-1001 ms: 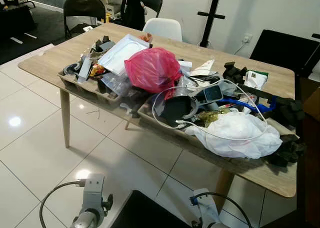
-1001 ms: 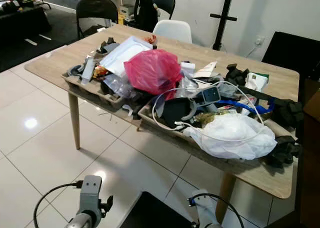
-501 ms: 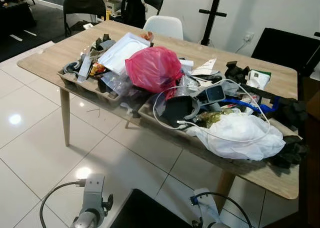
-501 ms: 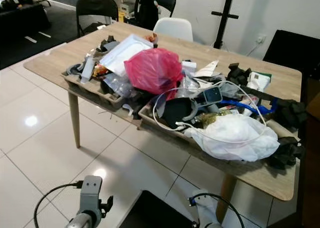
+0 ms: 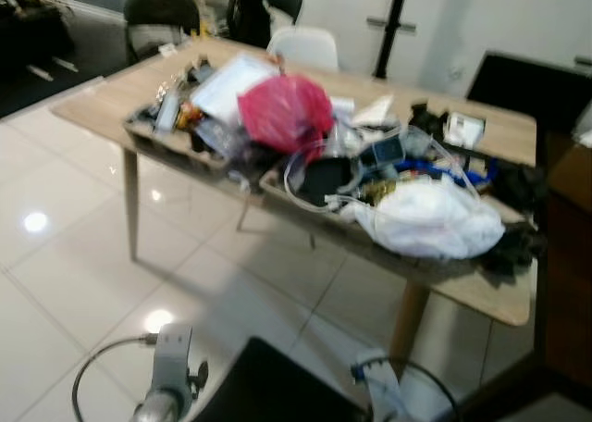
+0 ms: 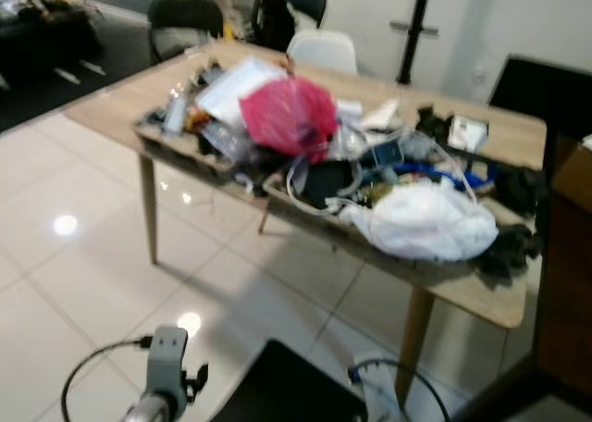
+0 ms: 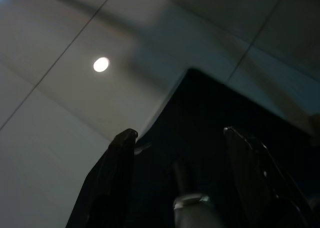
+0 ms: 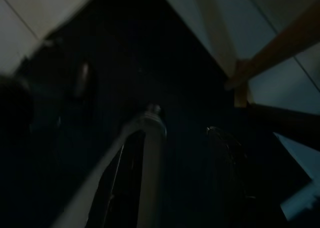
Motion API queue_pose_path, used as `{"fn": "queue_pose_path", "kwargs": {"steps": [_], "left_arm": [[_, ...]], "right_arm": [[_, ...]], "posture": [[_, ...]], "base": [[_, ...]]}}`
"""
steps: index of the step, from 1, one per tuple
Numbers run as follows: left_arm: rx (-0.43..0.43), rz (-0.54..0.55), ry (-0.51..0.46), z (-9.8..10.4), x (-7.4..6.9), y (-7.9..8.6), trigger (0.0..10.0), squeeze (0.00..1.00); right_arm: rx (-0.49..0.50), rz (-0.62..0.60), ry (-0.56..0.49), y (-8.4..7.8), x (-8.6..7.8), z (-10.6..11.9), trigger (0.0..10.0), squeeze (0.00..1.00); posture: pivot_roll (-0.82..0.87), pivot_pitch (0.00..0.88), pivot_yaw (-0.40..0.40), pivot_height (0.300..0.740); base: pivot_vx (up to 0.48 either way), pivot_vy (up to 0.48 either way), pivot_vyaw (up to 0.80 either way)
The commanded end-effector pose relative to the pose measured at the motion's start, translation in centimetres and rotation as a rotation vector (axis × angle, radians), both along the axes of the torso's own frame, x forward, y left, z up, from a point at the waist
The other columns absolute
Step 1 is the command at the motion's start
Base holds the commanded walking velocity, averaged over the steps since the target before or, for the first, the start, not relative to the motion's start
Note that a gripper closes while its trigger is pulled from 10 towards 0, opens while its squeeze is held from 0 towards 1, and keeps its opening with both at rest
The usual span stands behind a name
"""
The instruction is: Picking trash to rubbish bin
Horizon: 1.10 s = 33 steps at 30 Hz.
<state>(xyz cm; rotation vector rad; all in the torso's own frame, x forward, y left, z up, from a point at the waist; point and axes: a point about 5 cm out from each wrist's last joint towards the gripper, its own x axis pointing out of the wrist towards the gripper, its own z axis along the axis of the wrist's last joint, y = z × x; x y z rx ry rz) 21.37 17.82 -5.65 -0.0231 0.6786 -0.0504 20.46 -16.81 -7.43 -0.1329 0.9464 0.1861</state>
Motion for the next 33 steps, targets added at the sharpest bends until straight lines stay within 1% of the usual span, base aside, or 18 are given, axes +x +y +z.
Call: {"fn": "queue_pose_path", "kwargs": {"steps": [1, 4, 9, 26, 33], "left_arm": [[-0.002, -0.005, 0.014, -0.20, -0.23, -0.13, 10.0, 0.00], [-0.001, -0.004, 0.015, -0.22, -0.26, -0.11, 10.0, 0.00], [0.005, 0.001, 0.034, -0.34, -0.31, -0.12, 10.0, 0.00], [0.015, 0.006, 0.036, -0.27, -0.14, 0.03, 10.0, 0.00], [0.031, -0.006, 0.022, -0.10, 0.01, 0.16, 10.0, 0.00]], "right_arm": [[-0.003, -0.007, 0.031, -0.16, -0.85, -0.47, 10.0, 0.00], [-0.002, -0.007, 0.030, -0.16, -0.83, -0.45, 10.0, 0.00], [-0.002, -0.007, 0.029, -0.18, -0.78, -0.42, 10.0, 0.00], [0.012, -0.008, 0.032, 0.26, -0.46, -0.31, 10.0, 0.00], [0.019, -0.013, 0.035, 0.40, -0.43, -0.31, 10.0, 0.00]], "posture": [[-0.02, 0.084, 0.000, 0.740], [-0.02, 0.085, 0.000, 0.740], [-0.02, 0.089, -0.001, 0.740], [-0.01, 0.091, 0.000, 0.740], [-0.01, 0.090, 0.005, 0.740]], "base": [[-0.315, 0.000, 0.00], [-0.262, 0.000, 0.00], [0.000, 0.000, 0.00], [0.000, 0.000, 0.00], [0.000, 0.000, -0.72]]}}
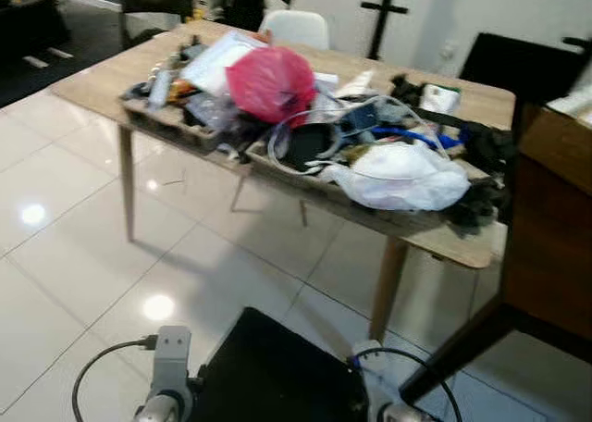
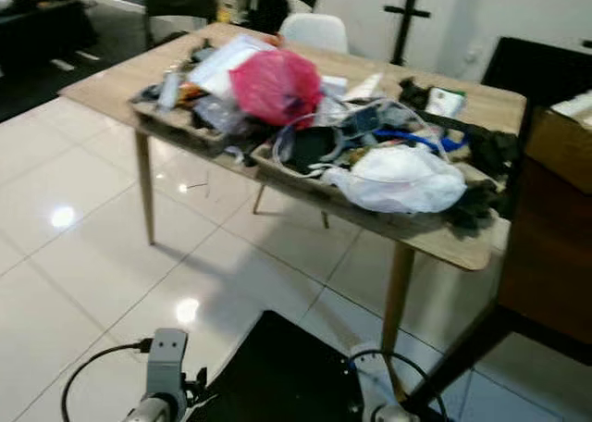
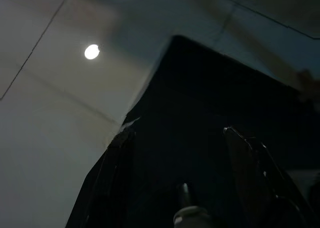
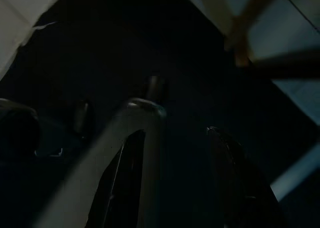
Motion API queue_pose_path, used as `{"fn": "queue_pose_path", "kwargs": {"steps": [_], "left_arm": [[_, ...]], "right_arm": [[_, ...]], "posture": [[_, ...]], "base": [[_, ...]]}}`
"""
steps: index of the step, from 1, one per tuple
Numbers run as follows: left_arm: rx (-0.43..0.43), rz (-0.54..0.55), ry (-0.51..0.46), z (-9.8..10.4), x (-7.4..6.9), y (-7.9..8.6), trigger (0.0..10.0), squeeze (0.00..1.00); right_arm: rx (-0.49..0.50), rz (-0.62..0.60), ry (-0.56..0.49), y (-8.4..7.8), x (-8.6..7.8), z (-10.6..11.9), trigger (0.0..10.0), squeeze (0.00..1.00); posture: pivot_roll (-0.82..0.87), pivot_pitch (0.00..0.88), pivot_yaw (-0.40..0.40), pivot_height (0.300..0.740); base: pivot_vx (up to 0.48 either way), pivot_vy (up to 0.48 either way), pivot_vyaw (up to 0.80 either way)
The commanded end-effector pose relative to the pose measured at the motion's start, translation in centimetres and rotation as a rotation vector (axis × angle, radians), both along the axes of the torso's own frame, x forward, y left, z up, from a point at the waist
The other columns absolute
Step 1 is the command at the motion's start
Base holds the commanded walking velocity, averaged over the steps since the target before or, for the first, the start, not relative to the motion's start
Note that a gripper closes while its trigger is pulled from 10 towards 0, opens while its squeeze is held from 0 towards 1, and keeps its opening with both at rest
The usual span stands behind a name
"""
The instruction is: Picking trash to rubbish bin
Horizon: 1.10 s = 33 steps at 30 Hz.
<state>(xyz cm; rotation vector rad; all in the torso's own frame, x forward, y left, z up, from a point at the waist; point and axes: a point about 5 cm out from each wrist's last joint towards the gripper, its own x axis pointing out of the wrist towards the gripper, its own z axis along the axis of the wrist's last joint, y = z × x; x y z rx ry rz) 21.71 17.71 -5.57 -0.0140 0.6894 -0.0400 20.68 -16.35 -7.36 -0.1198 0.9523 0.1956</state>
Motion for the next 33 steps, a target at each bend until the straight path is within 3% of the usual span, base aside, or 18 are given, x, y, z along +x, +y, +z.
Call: {"fn": "queue_pose_path", "kwargs": {"steps": [1, 28, 33], "left_arm": [[0.019, -0.012, 0.011, -0.18, -0.33, 0.27, 10.0, 0.00], [0.046, -0.044, 0.008, -0.07, -0.13, 0.24, 10.0, 0.00], [0.040, -0.043, 0.013, -0.13, -0.13, 0.07, 10.0, 0.00]], "right_arm": [[0.004, -0.015, 0.027, -0.06, -0.65, -0.38, 10.0, 0.00], [0.007, -0.035, 0.016, -0.10, -0.67, -0.38, 10.0, 0.00], [0.002, -0.027, 0.013, -0.17, -0.66, -0.36, 10.0, 0.00]], "posture": [[-0.01, 0.090, 0.005, 0.740], [-0.01, 0.070, 0.012, 0.740], [-0.01, 0.065, 0.010, 0.740]], "base": [[0.000, 0.000, -0.80], [0.000, 0.000, -0.80], [0.000, 0.000, 0.00]]}}
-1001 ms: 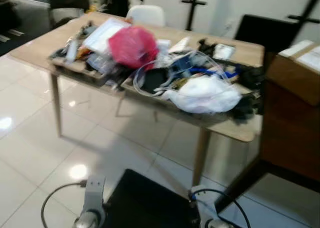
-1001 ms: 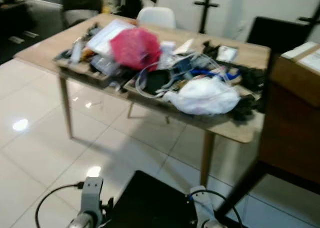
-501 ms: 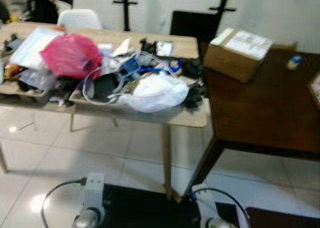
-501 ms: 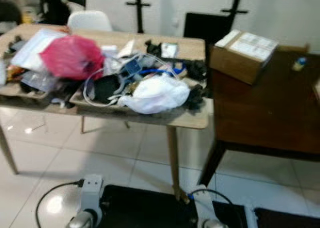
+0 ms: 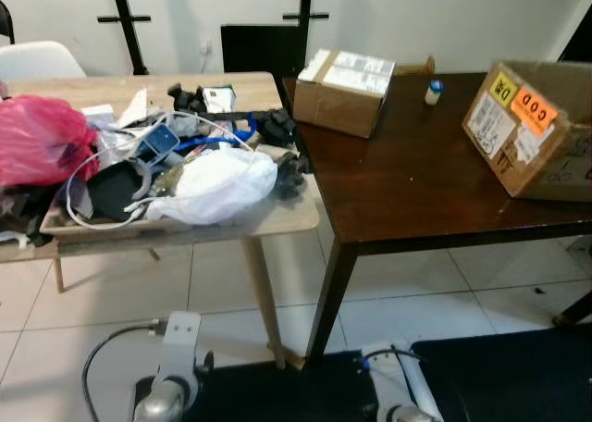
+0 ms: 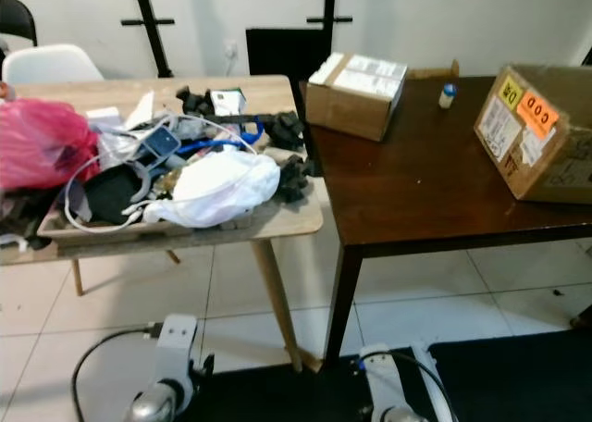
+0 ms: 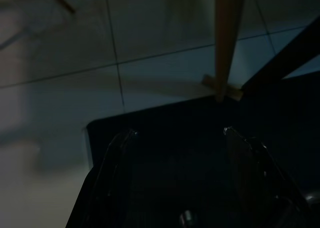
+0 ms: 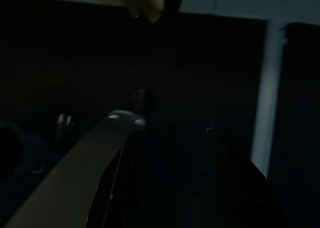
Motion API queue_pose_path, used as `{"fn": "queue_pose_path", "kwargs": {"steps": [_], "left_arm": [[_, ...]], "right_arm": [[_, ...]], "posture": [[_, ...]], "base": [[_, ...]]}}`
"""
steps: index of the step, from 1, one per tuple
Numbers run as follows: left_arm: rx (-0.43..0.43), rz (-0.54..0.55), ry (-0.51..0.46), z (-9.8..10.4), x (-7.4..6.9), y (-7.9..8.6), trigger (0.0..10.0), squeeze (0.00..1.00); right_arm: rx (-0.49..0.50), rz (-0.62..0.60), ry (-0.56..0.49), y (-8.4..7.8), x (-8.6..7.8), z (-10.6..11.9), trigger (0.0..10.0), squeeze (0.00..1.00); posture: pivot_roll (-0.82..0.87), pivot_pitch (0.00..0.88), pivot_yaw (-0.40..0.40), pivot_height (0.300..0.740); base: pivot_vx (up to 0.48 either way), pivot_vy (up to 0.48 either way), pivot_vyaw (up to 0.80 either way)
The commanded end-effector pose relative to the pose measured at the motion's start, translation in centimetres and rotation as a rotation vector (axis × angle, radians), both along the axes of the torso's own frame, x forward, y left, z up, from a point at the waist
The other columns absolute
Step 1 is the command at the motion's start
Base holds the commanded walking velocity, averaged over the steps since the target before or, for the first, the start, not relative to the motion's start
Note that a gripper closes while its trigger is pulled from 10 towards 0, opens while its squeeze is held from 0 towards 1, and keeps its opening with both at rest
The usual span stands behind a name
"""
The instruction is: Picking trash to rubbish bin
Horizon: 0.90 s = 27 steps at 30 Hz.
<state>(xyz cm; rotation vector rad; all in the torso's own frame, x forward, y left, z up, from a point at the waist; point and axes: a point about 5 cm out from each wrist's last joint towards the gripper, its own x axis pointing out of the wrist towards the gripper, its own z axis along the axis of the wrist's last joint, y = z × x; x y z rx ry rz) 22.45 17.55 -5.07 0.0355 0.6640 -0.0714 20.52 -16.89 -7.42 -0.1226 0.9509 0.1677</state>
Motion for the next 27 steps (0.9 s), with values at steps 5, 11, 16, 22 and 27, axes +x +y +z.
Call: {"fn": "queue_pose_path", "kwargs": {"steps": [5, 11, 16, 22, 27], "left_arm": [[-0.003, 0.006, 0.036, -0.61, -0.78, 0.11, 10.0, 0.00], [-0.002, 0.007, 0.032, -0.55, -0.75, 0.17, 10.0, 0.00], [0.012, -0.008, 0.035, -0.57, -0.78, 0.26, 10.0, 0.00], [0.044, -0.052, 0.031, -0.55, -0.78, 0.17, 10.0, 0.00], [0.031, -0.011, 0.030, -0.54, -0.75, 0.31, 10.0, 0.00]], "right_arm": [[0.015, -0.002, 0.016, 0.34, -0.45, -0.28, 10.0, 0.00], [0.017, 0.003, 0.012, 0.50, -0.30, -0.21, 10.0, 0.00], [0.019, 0.004, 0.012, 0.57, -0.35, -0.24, 10.0, 0.00], [0.020, 0.002, 0.014, 0.52, -0.47, -0.30, 10.0, 0.00], [0.019, -0.001, 0.014, 0.39, -0.51, -0.30, 10.0, 0.00]], "posture": [[-0.01, 0.065, 0.008, 0.740], [-0.01, 0.067, 0.006, 0.740], [-0.01, 0.071, 0.007, 0.740], [-0.01, 0.078, 0.008, 0.740], [-0.01, 0.080, 0.008, 0.740]], "base": [[0.000, 0.082, 0.00], [0.000, 0.469, 0.00], [0.000, 0.000, 0.00], [0.000, -0.400, 0.00], [0.000, -0.192, 0.00]]}}
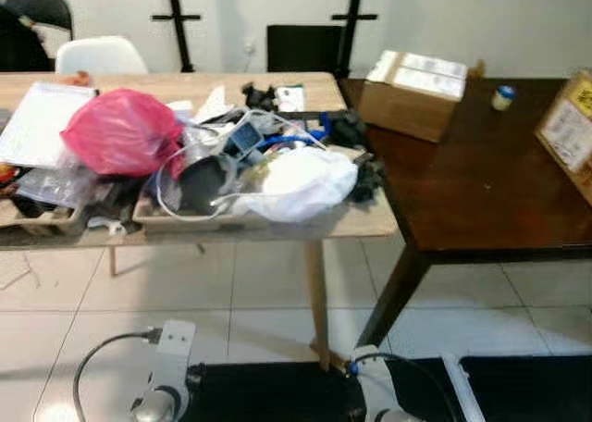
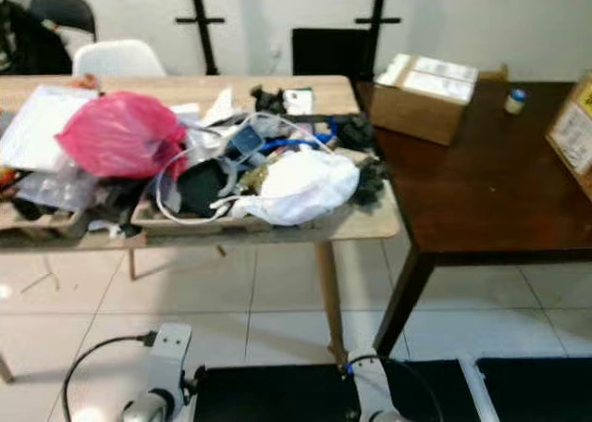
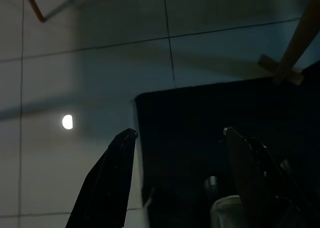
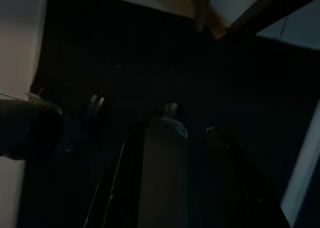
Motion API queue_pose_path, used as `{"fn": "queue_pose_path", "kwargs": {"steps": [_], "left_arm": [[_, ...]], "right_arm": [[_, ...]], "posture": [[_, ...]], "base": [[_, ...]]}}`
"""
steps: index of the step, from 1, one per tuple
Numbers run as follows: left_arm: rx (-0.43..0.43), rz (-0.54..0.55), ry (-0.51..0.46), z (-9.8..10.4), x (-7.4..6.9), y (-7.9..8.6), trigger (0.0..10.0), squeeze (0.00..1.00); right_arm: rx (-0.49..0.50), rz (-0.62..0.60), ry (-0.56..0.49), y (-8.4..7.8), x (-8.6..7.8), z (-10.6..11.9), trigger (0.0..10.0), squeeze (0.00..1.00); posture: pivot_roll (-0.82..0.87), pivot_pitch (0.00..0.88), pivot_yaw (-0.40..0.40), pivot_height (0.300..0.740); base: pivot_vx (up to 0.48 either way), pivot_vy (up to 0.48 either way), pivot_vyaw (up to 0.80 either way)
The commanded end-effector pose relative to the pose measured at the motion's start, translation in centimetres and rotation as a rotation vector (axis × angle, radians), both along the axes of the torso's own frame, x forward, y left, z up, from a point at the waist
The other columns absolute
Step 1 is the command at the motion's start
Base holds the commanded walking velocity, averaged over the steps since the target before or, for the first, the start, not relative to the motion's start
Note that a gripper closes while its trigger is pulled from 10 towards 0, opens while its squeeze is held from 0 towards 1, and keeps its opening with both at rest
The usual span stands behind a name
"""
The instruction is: Picking trash to rubbish bin
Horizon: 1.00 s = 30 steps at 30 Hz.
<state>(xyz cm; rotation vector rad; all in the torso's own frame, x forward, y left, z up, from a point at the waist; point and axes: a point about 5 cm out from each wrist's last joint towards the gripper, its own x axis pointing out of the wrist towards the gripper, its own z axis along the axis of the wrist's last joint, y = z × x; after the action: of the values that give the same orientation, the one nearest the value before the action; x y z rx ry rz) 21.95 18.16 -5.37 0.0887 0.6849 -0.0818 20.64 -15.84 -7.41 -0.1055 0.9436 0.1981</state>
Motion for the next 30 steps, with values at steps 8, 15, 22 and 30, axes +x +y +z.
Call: {"fn": "queue_pose_path", "kwargs": {"steps": [8, 15, 22, 30], "left_arm": [[0.007, 0.043, -0.003, -0.14, -0.14, 0.00, 10.0, 0.00], [0.011, 0.068, -0.010, -0.03, -0.09, 0.33, 10.0, 0.00], [0.009, 0.068, -0.016, 0.02, -0.07, 0.44, 10.0, 0.00], [0.001, 0.067, -0.034, 0.22, 0.19, 0.30, 10.0, 0.00]], "right_arm": [[-0.009, -0.019, 0.017, -0.68, -0.63, -0.30, 10.0, 0.00], [0.004, -0.010, 0.018, -0.42, -0.56, -0.28, 10.0, 0.00], [0.020, -0.001, 0.011, -0.09, -0.50, -0.24, 10.0, 0.00], [0.023, 0.005, 0.001, -0.19, -0.16, -0.03, 10.0, 0.00]], "posture": [[-0.01, 0.085, 0.007, 0.740], [-0.01, 0.086, 0.008, 0.740], [0.00, 0.083, 0.008, 0.740], [-0.01, 0.076, 0.007, 0.740]], "base": [[0.000, 0.000, 0.00], [0.000, 0.000, 0.00], [0.069, 0.000, 0.00], [0.378, 0.000, 0.00]]}}
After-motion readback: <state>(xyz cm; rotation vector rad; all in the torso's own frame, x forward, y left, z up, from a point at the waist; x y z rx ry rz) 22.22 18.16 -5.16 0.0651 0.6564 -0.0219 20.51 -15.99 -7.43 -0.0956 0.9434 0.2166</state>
